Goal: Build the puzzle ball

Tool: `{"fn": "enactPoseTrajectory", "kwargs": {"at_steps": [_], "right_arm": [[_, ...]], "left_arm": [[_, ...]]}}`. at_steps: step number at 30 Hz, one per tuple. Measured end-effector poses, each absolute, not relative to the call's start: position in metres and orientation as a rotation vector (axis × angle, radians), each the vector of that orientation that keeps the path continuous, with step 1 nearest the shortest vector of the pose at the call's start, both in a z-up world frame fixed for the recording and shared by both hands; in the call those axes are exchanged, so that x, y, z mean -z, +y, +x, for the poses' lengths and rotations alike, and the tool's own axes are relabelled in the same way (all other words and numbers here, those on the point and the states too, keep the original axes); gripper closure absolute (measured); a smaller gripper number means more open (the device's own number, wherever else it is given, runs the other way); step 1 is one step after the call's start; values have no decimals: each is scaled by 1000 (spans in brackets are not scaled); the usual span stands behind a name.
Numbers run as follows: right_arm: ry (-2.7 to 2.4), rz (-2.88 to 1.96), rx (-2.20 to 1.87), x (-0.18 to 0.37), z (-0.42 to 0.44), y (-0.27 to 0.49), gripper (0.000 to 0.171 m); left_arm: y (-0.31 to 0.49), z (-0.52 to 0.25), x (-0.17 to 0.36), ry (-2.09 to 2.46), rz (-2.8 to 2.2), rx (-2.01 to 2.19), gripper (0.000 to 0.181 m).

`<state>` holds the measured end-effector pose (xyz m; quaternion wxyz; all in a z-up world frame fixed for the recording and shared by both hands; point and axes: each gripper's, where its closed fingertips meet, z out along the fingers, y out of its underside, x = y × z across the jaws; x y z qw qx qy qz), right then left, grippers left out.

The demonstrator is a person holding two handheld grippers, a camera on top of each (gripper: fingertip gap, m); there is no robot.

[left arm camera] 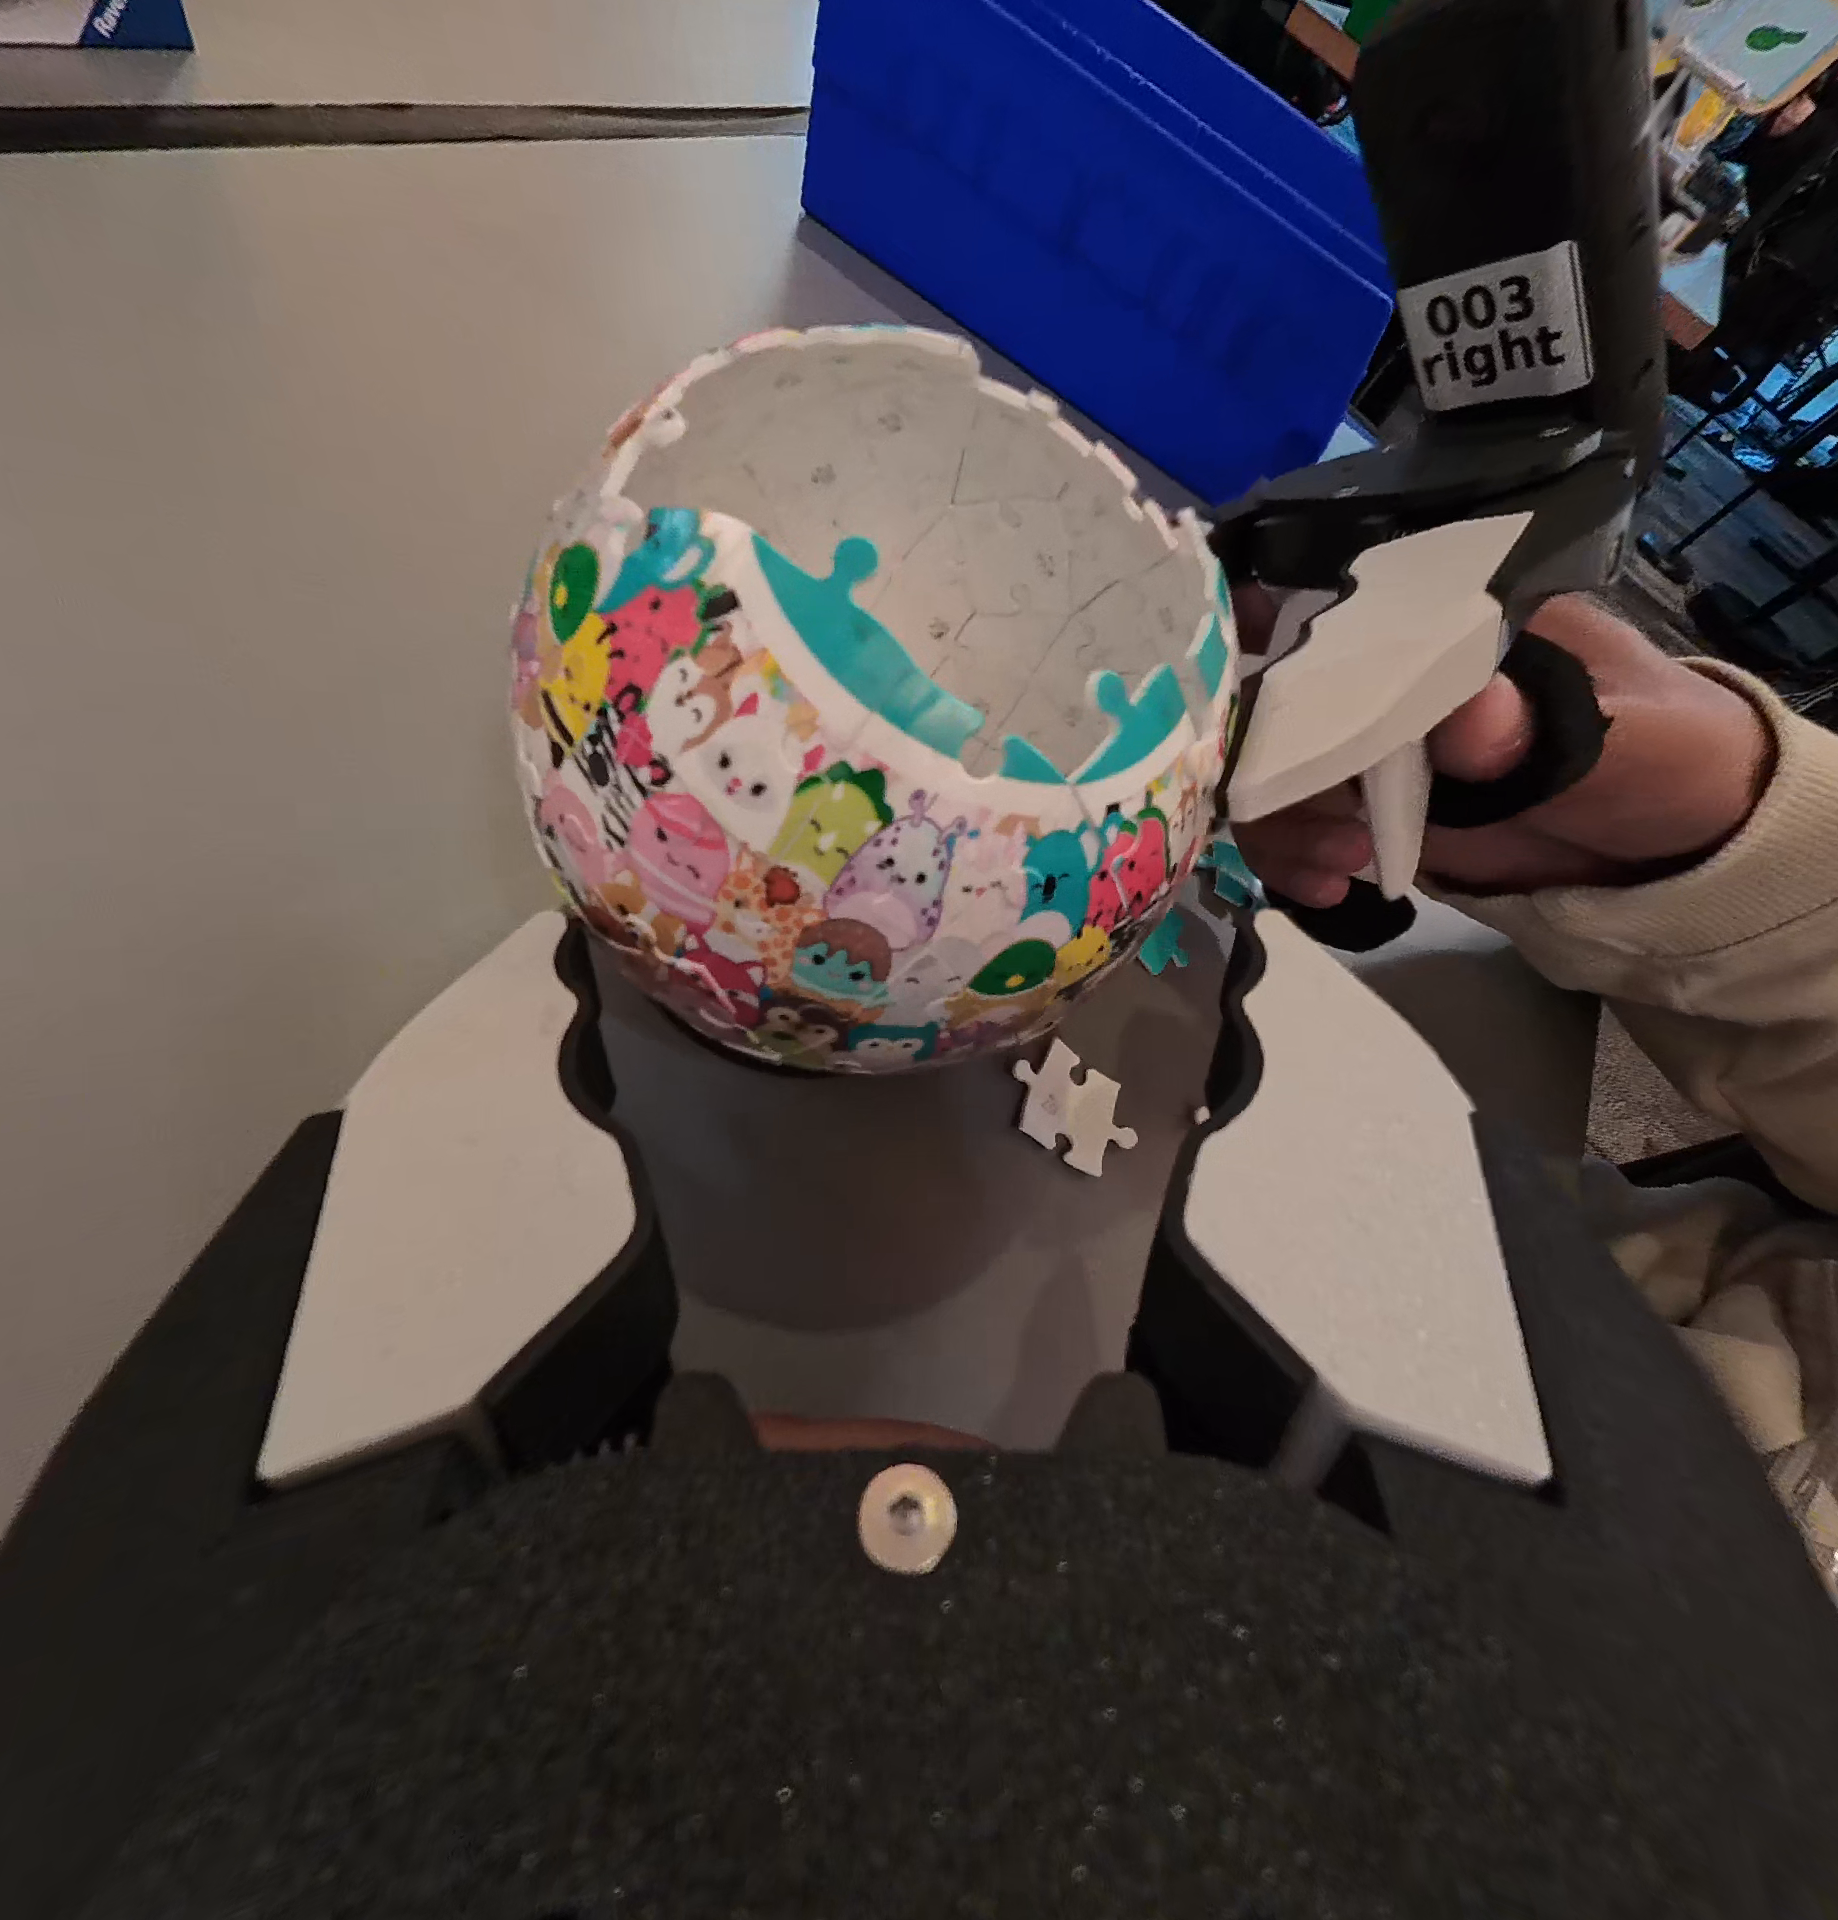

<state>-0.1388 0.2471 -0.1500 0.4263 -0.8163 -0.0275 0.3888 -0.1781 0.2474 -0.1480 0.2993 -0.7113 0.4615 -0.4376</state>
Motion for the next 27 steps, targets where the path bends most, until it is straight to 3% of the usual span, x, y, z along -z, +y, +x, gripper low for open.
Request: {"fn": "enactPoseTrajectory", "kwargs": {"at_steps": [12,14,16,21,23,25,27], "right_arm": [[8,-2034,-1007,151,-141,255,41],[-8,-2021,-1013,147,-144,255,48],[-39,-2010,-990,144,-146,254,40],[6,-2025,-1032,148,-143,255,48],[-20,-2009,-1030,145,-147,253,37],[-6,-2033,-998,149,-142,254,48],[-17,-2029,-976,147,-141,255,49]], "left_arm": [[247,-177,149,1236,-1882,1159,68],[248,-177,149,1241,-1884,1149,68],[247,-177,149,1243,-1884,1158,69],[246,-176,149,1252,-1880,1146,68],[246,-176,149,1253,-1881,1150,68],[246,-176,149,1248,-1881,1157,68],[246,-176,149,1251,-1881,1147,67]]}}
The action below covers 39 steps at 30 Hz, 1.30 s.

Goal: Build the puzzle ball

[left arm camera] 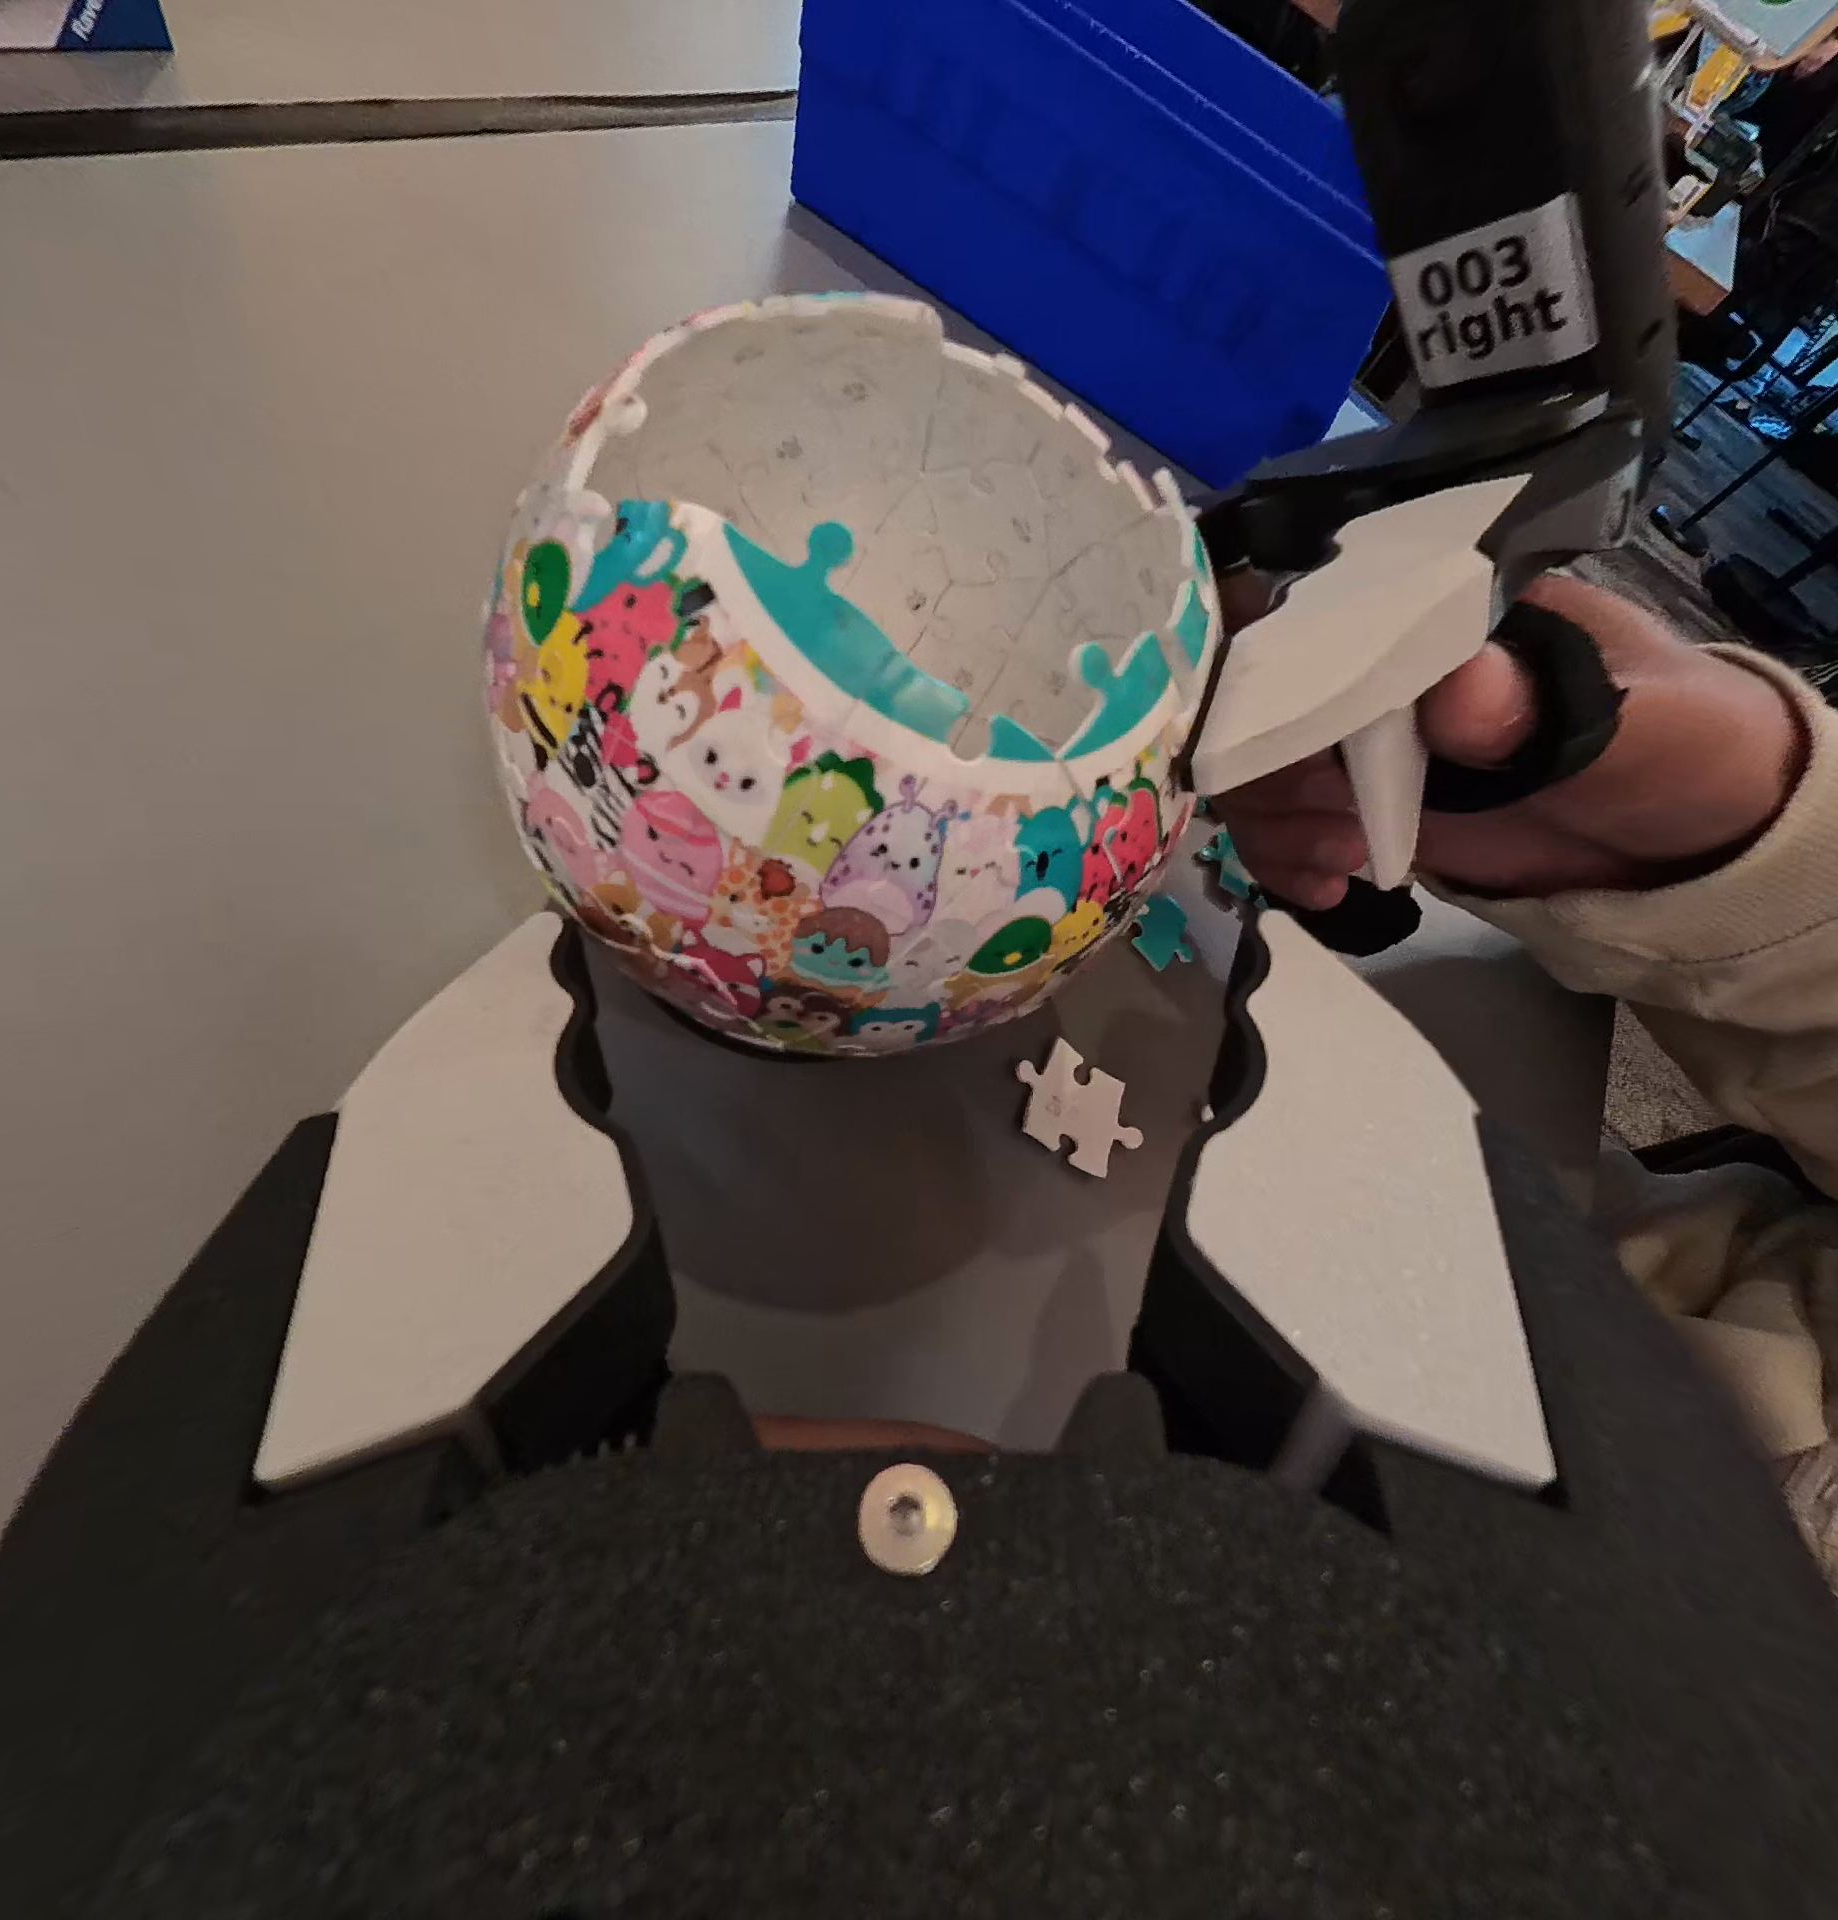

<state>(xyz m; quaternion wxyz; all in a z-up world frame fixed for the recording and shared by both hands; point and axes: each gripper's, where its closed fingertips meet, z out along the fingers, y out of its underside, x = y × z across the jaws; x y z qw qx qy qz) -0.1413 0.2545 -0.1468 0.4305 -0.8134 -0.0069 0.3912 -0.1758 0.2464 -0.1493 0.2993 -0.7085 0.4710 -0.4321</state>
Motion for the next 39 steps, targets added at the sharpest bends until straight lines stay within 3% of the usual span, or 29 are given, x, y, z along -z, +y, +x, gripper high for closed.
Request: {"fn": "enactPoseTrajectory", "kwargs": {"at_steps": [3,4,7,10,12,13,22,27,33,39], "right_arm": [[-27,-2018,-988,144,-144,254,40],[-3,-2021,-998,146,-141,255,48],[12,-2030,-1023,148,-140,254,50],[-26,-2012,-1039,144,-145,252,38],[0,-2022,-1036,148,-138,252,52],[20,-2032,-1030,151,-136,254,46],[34,-2012,-1062,148,-123,254,45],[-20,-2010,-999,142,-125,255,54],[-27,-1967,-1100,139,-129,253,42],[-47,-1969,-1051,138,-133,259,45]], "left_arm": [[246,-176,149,1250,-1882,1154,68],[246,-176,149,1248,-1881,1156,68],[246,-175,149,1249,-1881,1156,68],[247,-176,149,1247,-1880,1159,69],[247,-176,149,1245,-1882,1166,69],[247,-176,148,1242,-1881,1169,69],[252,-179,145,1203,-1891,1226,73],[252,-175,146,1215,-1890,1213,71],[254,-176,145,1211,-1886,1221,73],[252,-176,145,1216,-1885,1224,72]]}}
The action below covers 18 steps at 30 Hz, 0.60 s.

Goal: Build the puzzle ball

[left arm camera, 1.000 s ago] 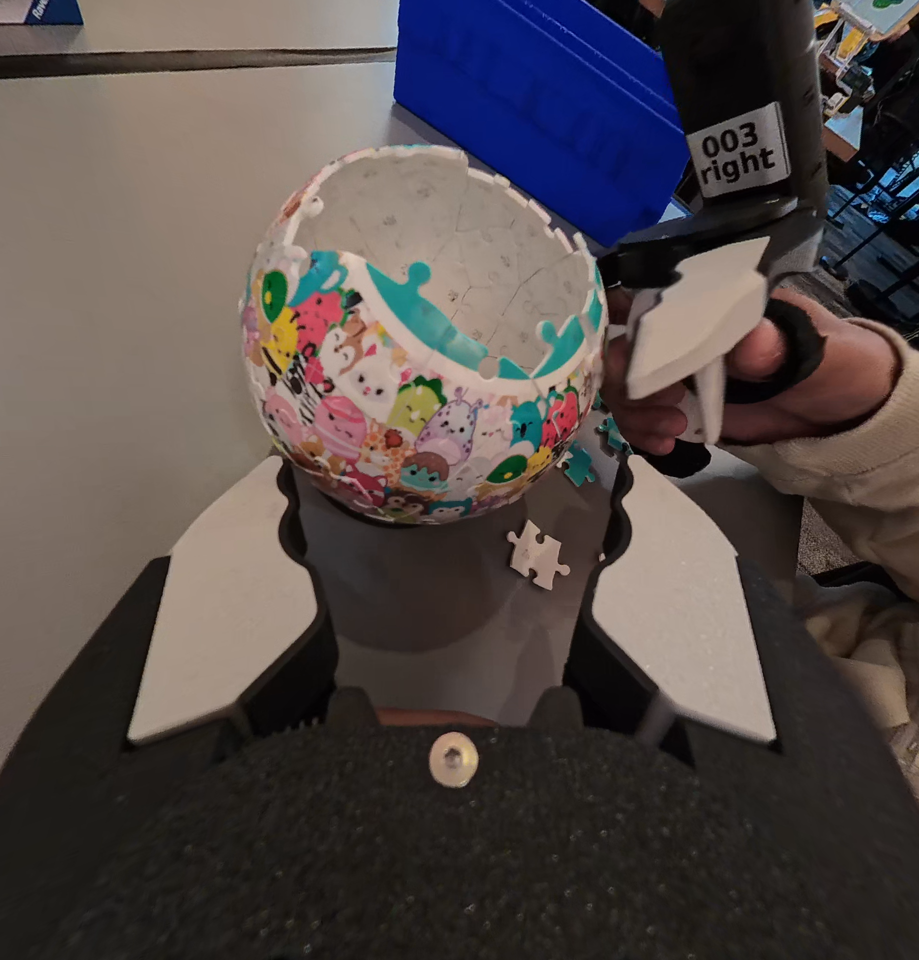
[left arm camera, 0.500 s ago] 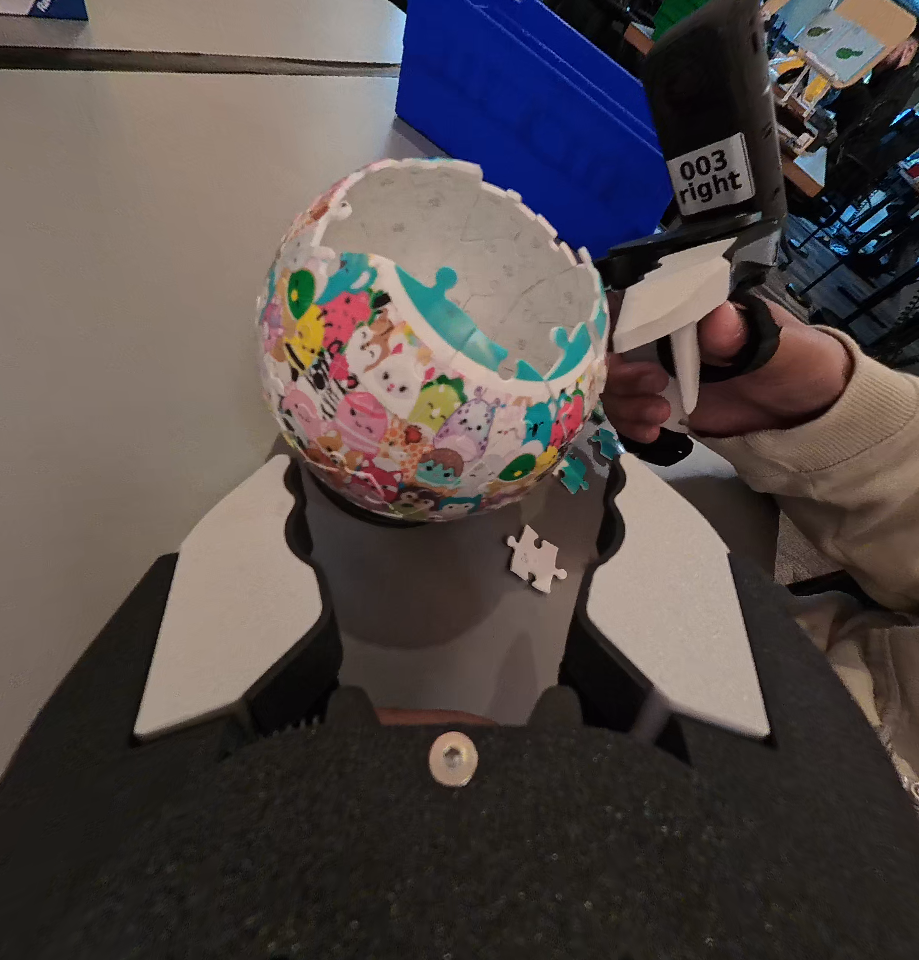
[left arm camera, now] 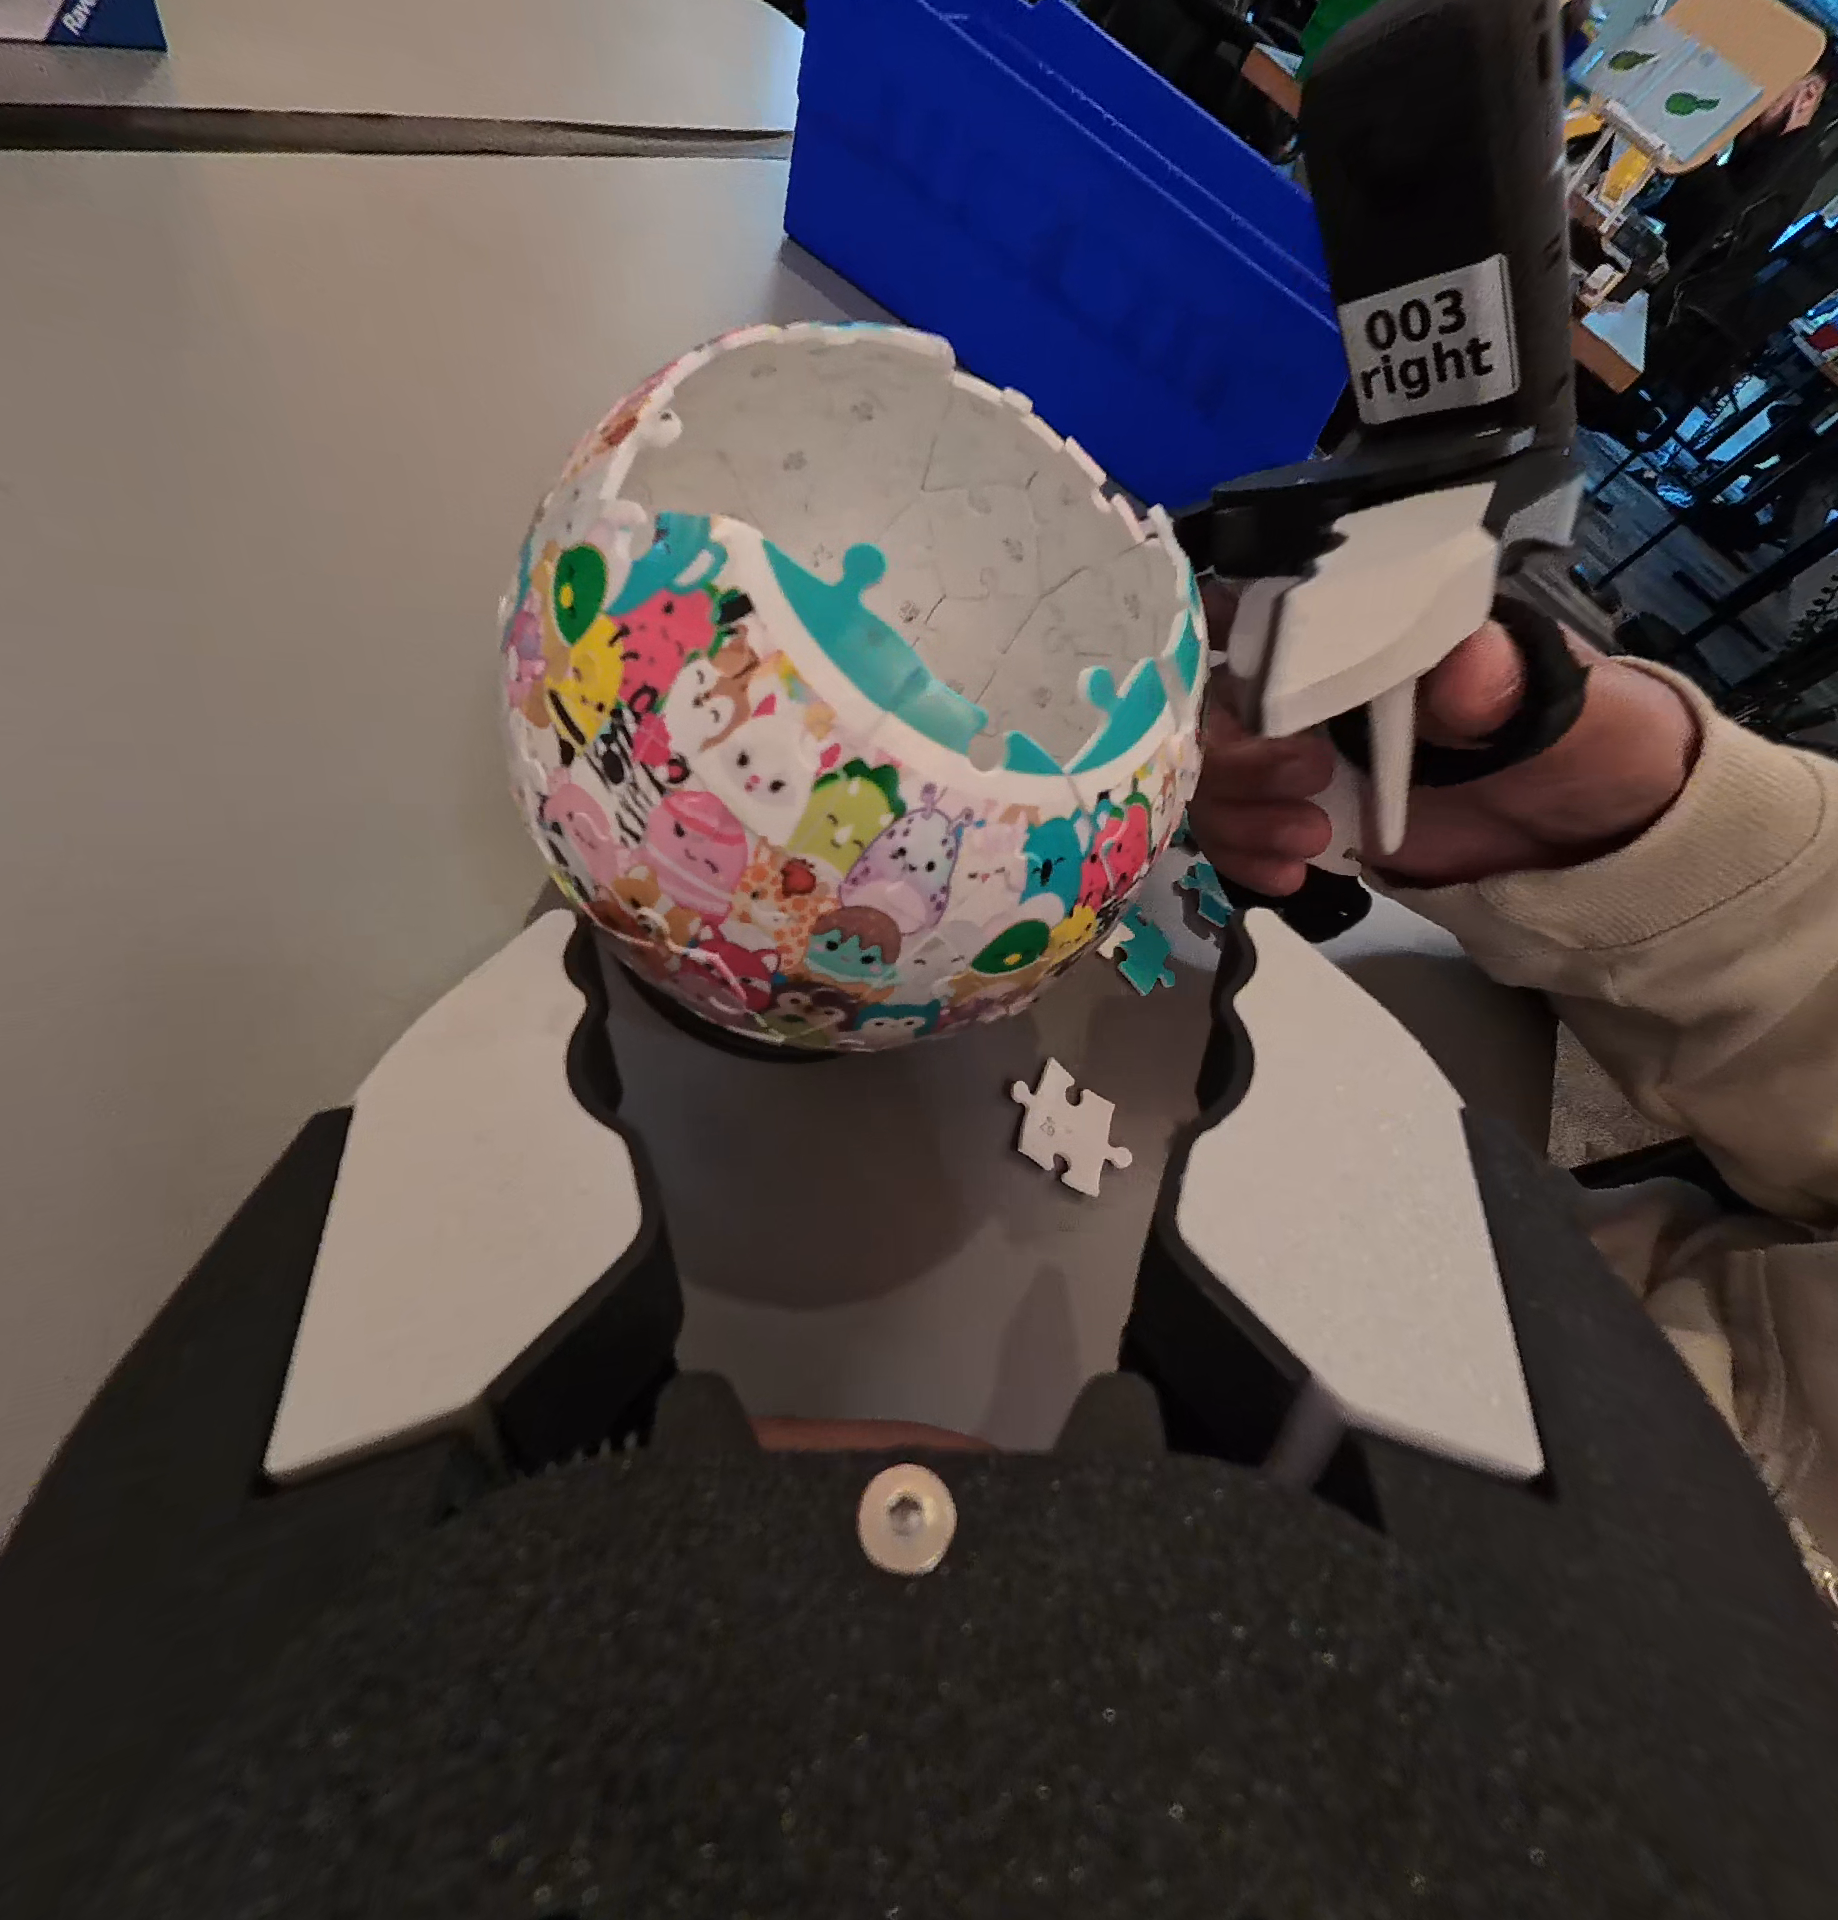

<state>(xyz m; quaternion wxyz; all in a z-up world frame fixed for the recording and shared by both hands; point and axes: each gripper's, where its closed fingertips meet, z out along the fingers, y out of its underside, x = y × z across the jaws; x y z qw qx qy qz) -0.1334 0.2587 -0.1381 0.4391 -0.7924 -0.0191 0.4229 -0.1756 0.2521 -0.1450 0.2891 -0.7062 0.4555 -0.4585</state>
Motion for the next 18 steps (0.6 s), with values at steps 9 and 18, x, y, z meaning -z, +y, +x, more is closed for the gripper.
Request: {"fn": "enactPoseTrajectory", "kwargs": {"at_steps": [9,18], "right_arm": [[-22,-2018,-983,150,-129,263,40],[-52,-2017,-1022,147,-136,261,41]], "left_arm": [[253,-175,146,1218,-1883,1217,72],[253,-174,149,1234,-1887,1196,70]]}}
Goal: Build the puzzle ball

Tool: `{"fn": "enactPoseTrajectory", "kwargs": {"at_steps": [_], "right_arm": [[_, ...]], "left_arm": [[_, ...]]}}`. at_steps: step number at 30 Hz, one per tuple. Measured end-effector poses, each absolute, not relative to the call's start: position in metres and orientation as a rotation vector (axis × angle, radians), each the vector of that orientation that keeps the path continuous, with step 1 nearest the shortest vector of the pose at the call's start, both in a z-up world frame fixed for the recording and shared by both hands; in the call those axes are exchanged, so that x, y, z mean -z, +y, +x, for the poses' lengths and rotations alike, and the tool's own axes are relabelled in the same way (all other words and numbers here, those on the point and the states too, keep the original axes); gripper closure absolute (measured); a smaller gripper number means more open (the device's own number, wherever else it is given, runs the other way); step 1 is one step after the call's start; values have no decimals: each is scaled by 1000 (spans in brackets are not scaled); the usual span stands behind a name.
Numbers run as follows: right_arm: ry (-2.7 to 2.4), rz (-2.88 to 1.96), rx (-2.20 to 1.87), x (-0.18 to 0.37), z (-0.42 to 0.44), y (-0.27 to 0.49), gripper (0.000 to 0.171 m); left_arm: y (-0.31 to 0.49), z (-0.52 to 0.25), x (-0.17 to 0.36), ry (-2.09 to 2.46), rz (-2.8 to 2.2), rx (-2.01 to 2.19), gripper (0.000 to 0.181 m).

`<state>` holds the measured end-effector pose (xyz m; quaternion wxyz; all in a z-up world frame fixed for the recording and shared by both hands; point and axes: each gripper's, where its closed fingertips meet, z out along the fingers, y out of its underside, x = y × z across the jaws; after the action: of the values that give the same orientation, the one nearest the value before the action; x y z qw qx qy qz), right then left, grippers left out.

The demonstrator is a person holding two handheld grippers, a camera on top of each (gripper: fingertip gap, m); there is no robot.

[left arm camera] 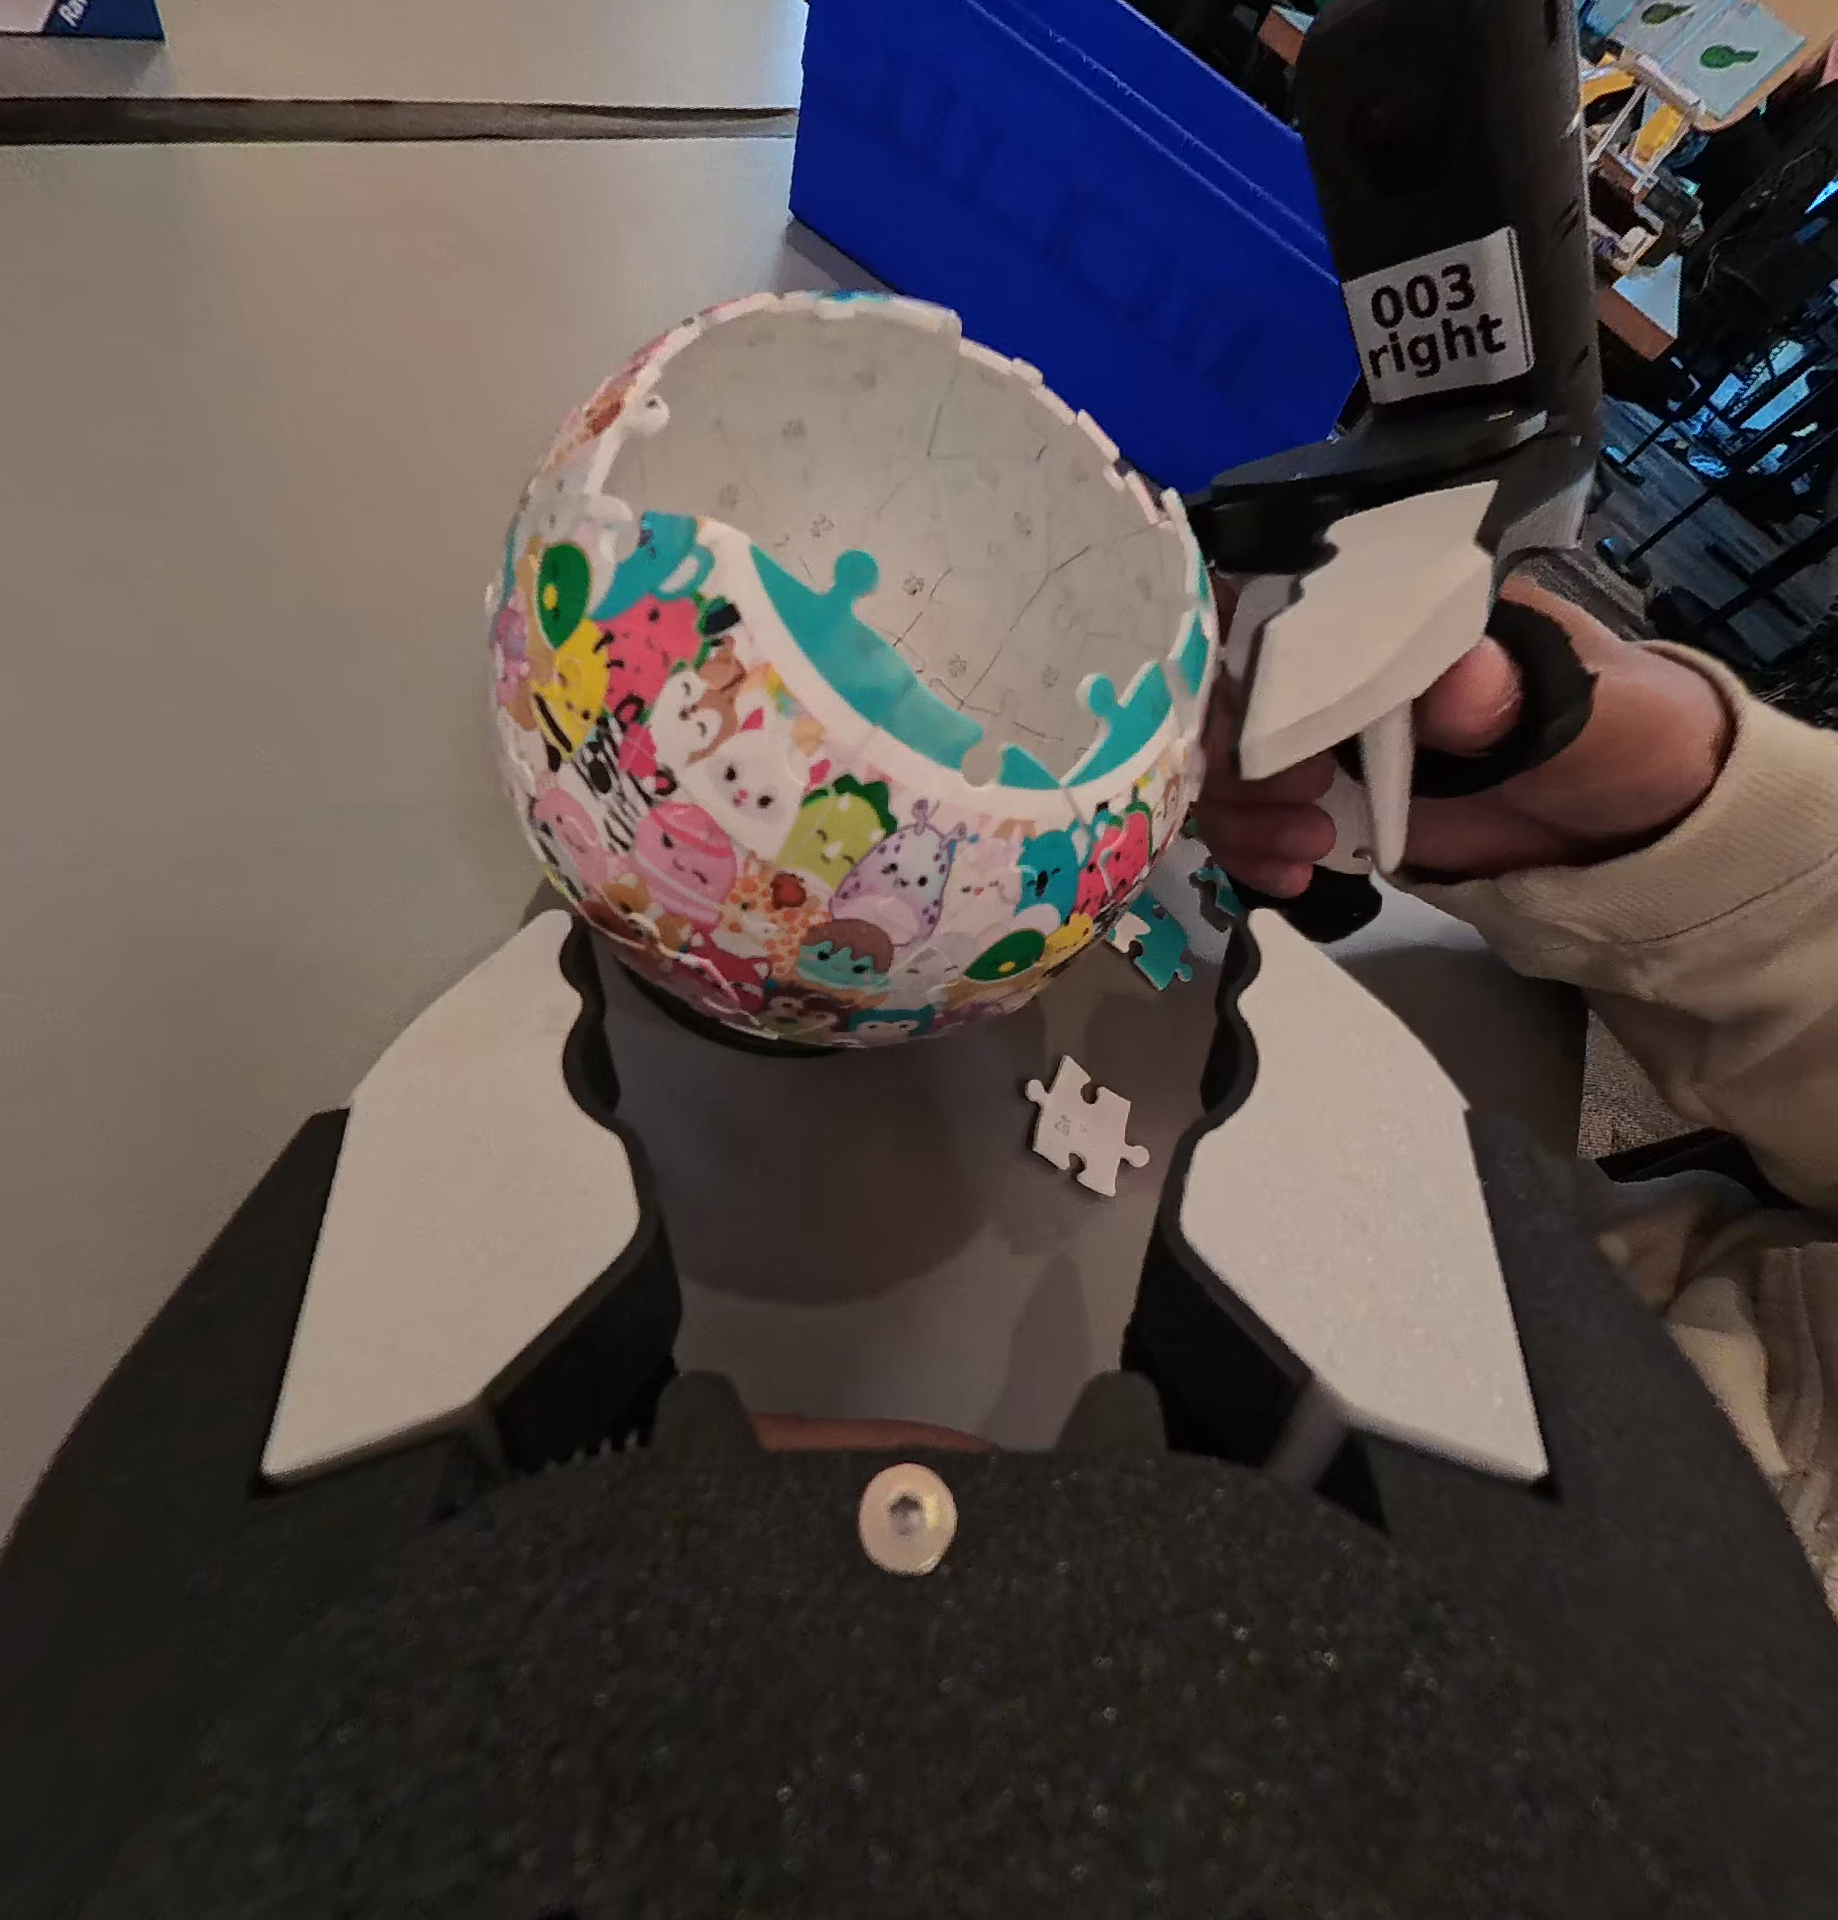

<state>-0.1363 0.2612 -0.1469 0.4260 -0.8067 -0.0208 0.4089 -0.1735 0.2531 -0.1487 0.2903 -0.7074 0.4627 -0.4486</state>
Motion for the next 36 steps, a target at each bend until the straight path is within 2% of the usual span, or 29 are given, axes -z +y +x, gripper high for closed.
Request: {"fn": "enactPoseTrajectory", "kwargs": {"at_steps": [1,3,17,21,23,27,32,36], "right_arm": [[-43,-2028,-1034,149,-136,261,44],[-31,-2048,-971,155,-131,264,35],[-221,-2091,-1090,146,-131,255,47],[-305,-2112,-979,148,-141,260,30],[-315,-2078,-931,145,-142,266,28],[-313,-2002,-946,137,-141,269,32],[-358,-1961,-979,130,-124,257,49],[-483,-2033,-955,147,-124,253,48]], "left_arm": [[253,-173,149,1236,-1886,1196,70],[252,-173,149,1235,-1887,1197,68],[253,-170,155,1229,-1925,1213,69],[257,-166,152,1217,-1927,1202,63],[261,-165,149,1206,-1920,1188,61],[268,-165,146,1178,-1907,1181,65],[265,-173,154,1208,-1890,1087,69],[257,-173,168,1275,-1895,1003,68]]}}
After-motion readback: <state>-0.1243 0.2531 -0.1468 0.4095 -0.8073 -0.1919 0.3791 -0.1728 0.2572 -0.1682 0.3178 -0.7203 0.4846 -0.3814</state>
